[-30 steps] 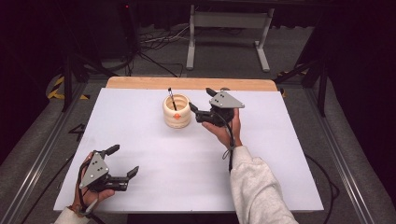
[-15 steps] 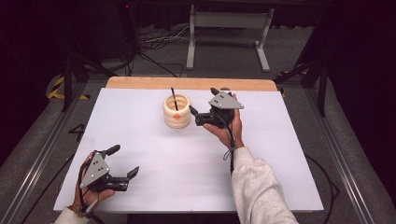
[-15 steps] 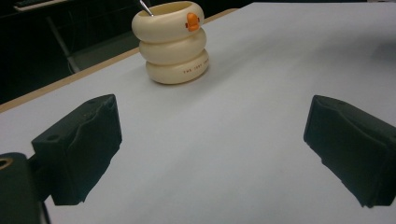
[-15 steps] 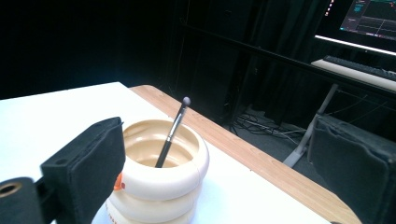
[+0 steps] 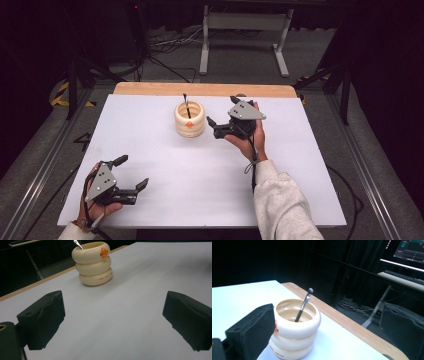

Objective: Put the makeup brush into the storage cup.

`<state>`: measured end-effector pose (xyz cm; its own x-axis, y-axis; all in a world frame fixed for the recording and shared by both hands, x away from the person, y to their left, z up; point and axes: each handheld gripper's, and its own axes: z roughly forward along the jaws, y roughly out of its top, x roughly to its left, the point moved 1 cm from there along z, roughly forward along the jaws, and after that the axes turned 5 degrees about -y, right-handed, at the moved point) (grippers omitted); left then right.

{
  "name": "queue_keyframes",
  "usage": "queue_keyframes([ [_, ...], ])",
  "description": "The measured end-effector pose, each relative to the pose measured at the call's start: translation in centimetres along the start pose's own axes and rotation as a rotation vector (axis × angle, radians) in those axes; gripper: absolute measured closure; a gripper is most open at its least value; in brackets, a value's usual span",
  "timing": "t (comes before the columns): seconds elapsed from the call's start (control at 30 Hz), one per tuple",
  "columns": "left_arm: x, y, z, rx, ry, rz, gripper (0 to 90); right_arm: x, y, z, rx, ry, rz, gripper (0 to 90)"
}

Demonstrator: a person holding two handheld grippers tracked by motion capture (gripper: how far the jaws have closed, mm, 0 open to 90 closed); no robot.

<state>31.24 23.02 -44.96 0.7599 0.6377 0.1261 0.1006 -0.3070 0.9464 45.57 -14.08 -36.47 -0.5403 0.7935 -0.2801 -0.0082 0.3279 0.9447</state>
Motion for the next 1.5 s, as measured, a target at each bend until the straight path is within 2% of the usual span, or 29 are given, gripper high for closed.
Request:
queue_keyframes([
  [0.27,0.0,0.0,0.0,0.002,0.002,0.003,4.9,0.0,-0.1,-1.1,0.004,0.0,-0.038,0.9],
  [0.37,0.0,0.0,0.0,0.002,0.003,0.003,4.9,-0.2,-0.2,-1.5,-0.005,0.008,-0.03,0.8],
  [0.43,0.0,0.0,0.0,0.002,0.003,0.003,4.9,-0.4,-0.3,-1.8,-0.003,-0.011,-0.039,0.8],
  [0.6,0.0,0.0,0.0,0.003,0.002,0.004,4.9,-0.9,-0.4,-2.7,-0.014,-0.019,-0.02,0.7],
  [0.67,0.0,0.0,0.0,0.005,0.002,0.004,4.9,-1.2,-0.4,-3.4,-0.018,-0.028,-0.038,0.7],
  [0.87,-0.1,0.0,0.1,0.005,0.0,0.002,4.9,-1.7,-0.8,-4.7,-0.017,-0.04,-0.039,0.8],
  [1.27,-0.1,0.1,0.1,0.006,0.001,0.009,5.0,-2.0,-1.5,-6.4,-0.007,-0.057,-0.067,1.2],
  [1.37,-0.2,0.1,0.1,-0.007,0.005,0.006,4.9,-2.1,-1.8,-6.9,-0.008,-0.063,-0.067,1.2],
  [1.5,-0.2,0.1,0.1,0.0,0.005,0.017,4.9,-2.2,-2.1,-7.5,-0.006,-0.058,-0.059,0.9],
])
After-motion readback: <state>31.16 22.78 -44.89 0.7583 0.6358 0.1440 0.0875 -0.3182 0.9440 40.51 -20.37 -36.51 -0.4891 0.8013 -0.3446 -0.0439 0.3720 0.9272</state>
